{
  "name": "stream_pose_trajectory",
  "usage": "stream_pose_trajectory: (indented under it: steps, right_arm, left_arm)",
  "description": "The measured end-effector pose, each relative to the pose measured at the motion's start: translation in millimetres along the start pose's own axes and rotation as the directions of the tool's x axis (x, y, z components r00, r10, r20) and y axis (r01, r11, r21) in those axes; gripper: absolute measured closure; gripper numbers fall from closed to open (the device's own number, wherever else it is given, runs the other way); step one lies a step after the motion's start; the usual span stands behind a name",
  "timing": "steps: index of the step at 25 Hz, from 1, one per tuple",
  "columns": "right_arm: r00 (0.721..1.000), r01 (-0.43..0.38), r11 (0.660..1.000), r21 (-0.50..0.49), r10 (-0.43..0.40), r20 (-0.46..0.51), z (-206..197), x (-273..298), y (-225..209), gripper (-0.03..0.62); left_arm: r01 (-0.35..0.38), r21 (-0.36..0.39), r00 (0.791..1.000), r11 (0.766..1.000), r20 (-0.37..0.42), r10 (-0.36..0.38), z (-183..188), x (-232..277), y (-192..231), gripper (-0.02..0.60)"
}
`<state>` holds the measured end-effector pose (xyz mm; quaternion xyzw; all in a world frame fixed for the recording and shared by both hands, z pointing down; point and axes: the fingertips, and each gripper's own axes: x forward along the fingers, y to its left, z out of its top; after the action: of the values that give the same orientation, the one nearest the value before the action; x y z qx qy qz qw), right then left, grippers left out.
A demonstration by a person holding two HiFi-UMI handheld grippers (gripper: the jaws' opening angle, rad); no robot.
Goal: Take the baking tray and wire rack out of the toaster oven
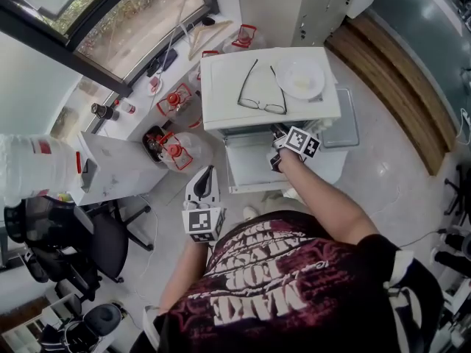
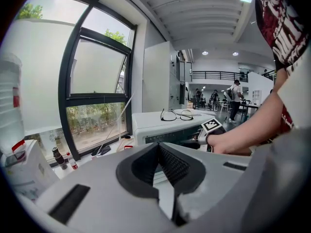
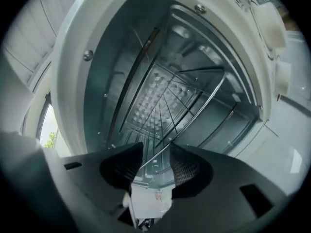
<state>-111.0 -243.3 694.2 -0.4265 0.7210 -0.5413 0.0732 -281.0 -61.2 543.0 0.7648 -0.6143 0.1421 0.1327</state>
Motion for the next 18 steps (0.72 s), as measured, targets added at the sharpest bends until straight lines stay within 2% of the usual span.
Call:
stream_pose_trajectory:
  steps: [1, 3, 4, 18]
  right_arm:
    - [1.0, 0.01, 1.0, 0.009, -0.01, 0.001, 0.9, 2.0, -2.9, 0.437]
    - [0.999, 0.032, 0.999, 0.022, -0.032, -0.008, 1.4, 4.9, -9.9, 0.505]
    - [0.999, 0.031, 0.999, 0.02, -0.031, -0.014, 1.2, 5.2, -11.5, 0.51]
    - [0.995, 0.004, 0.998, -0.061, -0.01, -0.102, -44.5, -47.4, -12.9, 0.507]
  left_arm:
    - [0.005, 0.003, 1.0, 1.0, 0.0, -0.005, -0.2, -0.4, -2.2, 0.575]
    - [0.012, 0.012, 1.0, 1.0, 0.0, -0.012, -0.9, -0.9, -5.9, 0.575]
    - [0.015, 0.014, 1.0, 1.0, 0.0, -0.015, -1.5, -1.4, -7.3, 0.575]
    - [0.052, 0.037, 0.999, 0.998, 0.01, -0.052, -2.4, -12.7, -19.1, 0.575]
